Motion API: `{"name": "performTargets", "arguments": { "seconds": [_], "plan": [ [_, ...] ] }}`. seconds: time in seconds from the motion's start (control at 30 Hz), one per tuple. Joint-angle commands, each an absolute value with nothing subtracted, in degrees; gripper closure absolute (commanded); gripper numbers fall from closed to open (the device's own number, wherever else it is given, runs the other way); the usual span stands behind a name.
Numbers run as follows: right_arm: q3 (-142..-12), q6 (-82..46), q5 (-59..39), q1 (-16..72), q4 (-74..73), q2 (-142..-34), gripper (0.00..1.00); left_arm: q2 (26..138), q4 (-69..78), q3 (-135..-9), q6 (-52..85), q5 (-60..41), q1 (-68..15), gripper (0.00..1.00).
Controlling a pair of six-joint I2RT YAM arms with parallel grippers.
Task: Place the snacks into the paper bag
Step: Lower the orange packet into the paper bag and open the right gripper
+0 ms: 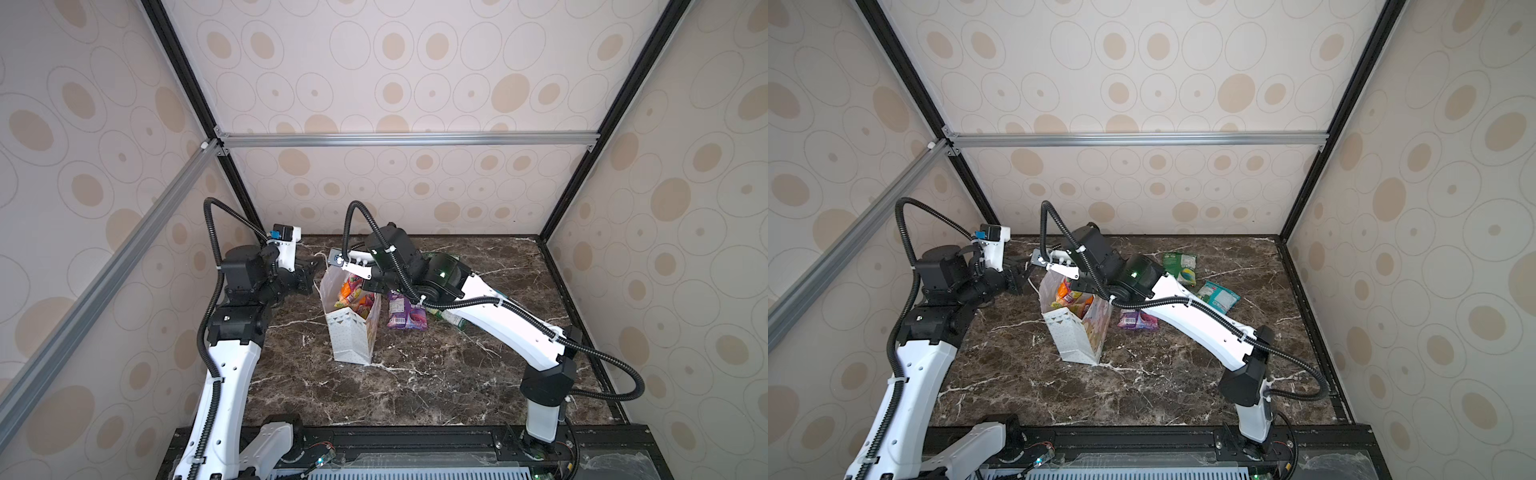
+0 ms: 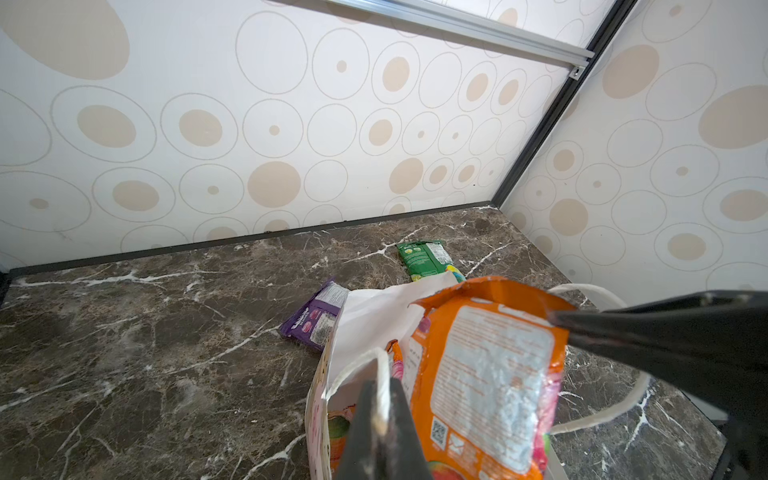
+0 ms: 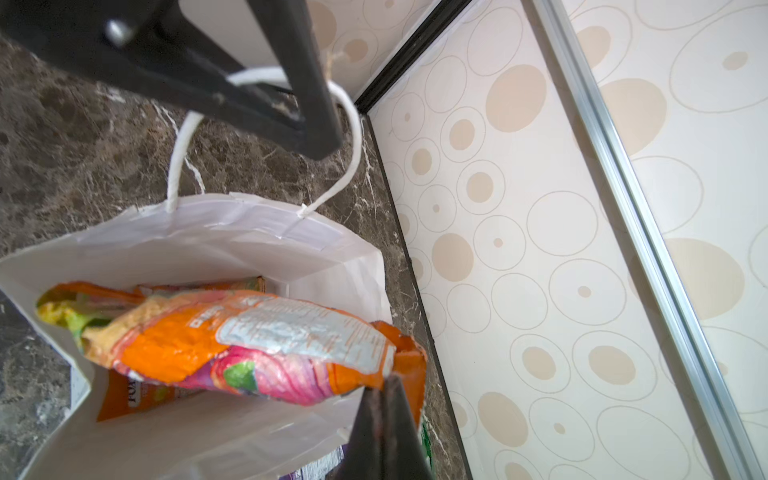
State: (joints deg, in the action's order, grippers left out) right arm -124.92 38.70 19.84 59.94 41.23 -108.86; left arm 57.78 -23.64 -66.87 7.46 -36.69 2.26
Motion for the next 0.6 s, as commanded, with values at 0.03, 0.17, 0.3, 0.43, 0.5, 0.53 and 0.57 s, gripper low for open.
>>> {"name": "performTargets", "arguments": {
  "seconds": [0.03,0.17,0.3,0.43,0.5,0.53,0.57],
  "plan": [
    [-124.07,42.44,23.64,59.99,38.94,-107.69,1.00,56.25,-22.05,-67.24,6.24,-36.56,2.72,1.00],
    [-122.00,42.88,23.99,59.97,38.76,-106.33,1.00,56.27,-22.06,-67.24,6.24,-36.44,2.73,1.00],
    [-120.07,44.66,26.01,60.00,38.35,-105.59,1.00,56.34,-22.10,-67.24,6.33,-36.39,2.72,1.00],
    [-118.96,45.93,27.20,59.96,37.69,-105.18,1.00,56.47,-22.07,-67.24,6.37,-36.29,2.72,1.00],
    [-118.75,46.28,27.29,59.96,37.54,-105.12,1.00,56.43,-22.07,-67.24,6.30,-36.25,2.69,1.00],
    [-118.67,46.39,27.33,60.00,37.54,-105.15,1.00,56.46,-22.06,-67.24,6.32,-36.21,2.72,1.00],
    [-118.53,46.49,27.49,59.96,37.39,-105.12,1.00,56.45,-22.07,-67.15,6.32,-36.24,2.73,1.00]
  ]
}}
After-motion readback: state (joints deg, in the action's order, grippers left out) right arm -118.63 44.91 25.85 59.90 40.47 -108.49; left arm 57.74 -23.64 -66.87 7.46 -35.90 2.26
